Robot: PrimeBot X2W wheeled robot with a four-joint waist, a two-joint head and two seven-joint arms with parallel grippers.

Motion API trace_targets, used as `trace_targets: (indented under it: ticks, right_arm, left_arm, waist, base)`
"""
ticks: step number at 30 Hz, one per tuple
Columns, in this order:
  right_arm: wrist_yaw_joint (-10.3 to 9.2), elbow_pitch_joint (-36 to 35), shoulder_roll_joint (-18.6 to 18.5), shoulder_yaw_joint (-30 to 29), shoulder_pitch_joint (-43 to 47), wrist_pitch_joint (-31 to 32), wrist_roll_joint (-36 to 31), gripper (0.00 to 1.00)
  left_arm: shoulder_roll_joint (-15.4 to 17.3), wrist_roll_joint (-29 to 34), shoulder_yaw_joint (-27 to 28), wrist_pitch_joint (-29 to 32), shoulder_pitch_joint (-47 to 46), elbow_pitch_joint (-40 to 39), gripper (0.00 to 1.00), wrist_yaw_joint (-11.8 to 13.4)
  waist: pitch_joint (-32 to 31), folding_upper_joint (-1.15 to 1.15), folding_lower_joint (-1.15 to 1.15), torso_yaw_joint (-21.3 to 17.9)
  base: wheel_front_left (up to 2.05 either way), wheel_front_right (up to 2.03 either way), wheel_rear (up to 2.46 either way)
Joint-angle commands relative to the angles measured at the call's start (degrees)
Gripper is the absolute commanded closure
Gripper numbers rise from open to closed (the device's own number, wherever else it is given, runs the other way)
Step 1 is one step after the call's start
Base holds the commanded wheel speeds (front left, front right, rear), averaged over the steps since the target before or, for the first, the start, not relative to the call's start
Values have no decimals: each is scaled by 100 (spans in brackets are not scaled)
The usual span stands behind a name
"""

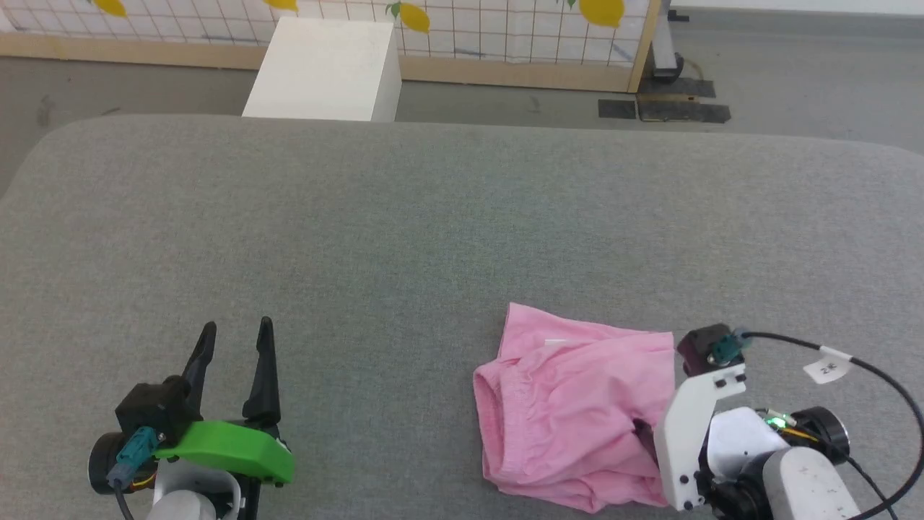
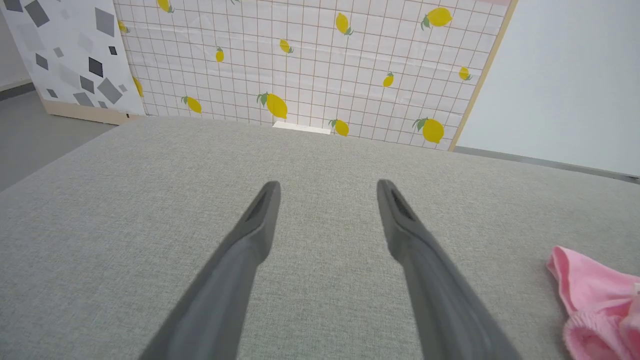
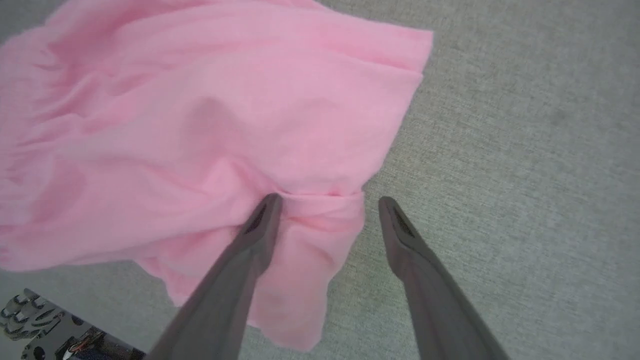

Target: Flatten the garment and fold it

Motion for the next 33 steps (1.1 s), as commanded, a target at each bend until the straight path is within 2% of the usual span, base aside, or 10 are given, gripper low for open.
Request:
trace_targets:
  ticks: [1, 7, 8, 9, 10, 15, 18, 21, 28, 33]
  right_arm:
    - [-8, 145, 13, -16, -40, -69, -110, 0]
    - [-8, 765, 19, 57, -203, -259, -98, 0]
    - [-8, 854, 20, 59, -235, -288, -86, 60]
    - [-8, 914, 20, 75, -265, -313, -96, 87]
    - [-8, 972, 20, 93, -310, -361, -111, 100]
    - [-8, 1091, 15, 214, -503, -415, -228, 100]
    - [-8, 1026, -171, 484, -648, -371, -226, 100]
    - [-8, 884, -571, 935, -844, -282, -84, 100]
    - [-8, 650, -1698, 1965, -1578, -49, 543, 100]
    - [-8, 759, -2153, 2337, -2166, -118, 888, 100]
  left_arm:
    - [40, -18, -12, -21, -47, 11, 0, -27]
    - [41, -47, -30, -22, -84, 56, 0, -32]
    - [44, -52, -28, -22, -85, 62, 0, -30]
    - [46, -55, -27, -22, -86, 66, 0, -27]
    - [45, -68, -20, -22, -85, 73, 0, -20]
    - [86, -57, -13, -23, -65, 43, 0, 6]
    - [111, -35, 25, -23, -32, -29, 0, 73]
    - [133, -23, 91, -24, 28, -158, 0, 134]
    - [138, 24, 206, -26, 178, -521, 0, 268]
    - [203, 60, 192, -6, 93, -665, 0, 276]
  waist:
    - [61, 38, 0, 52]
    - [119, 38, 0, 124]
    - [121, 38, 0, 128]
    - [122, 38, 0, 130]
    - [122, 38, 0, 129]
    - [114, 38, 0, 57]
    - [125, 38, 0, -141]
    - [168, 38, 0, -464]
    - [393, 38, 0, -1571]
    - [672, 38, 0, -2226]
  base:
    - [0, 0, 0]
    - [0, 0, 0]
    - [0, 0, 0]
    - [0, 0, 0]
    - [0, 0, 0]
    - [0, 0, 0]
    - [0, 0, 0]
    - [0, 0, 0]
    - [0, 0, 0]
    - [0, 0, 0]
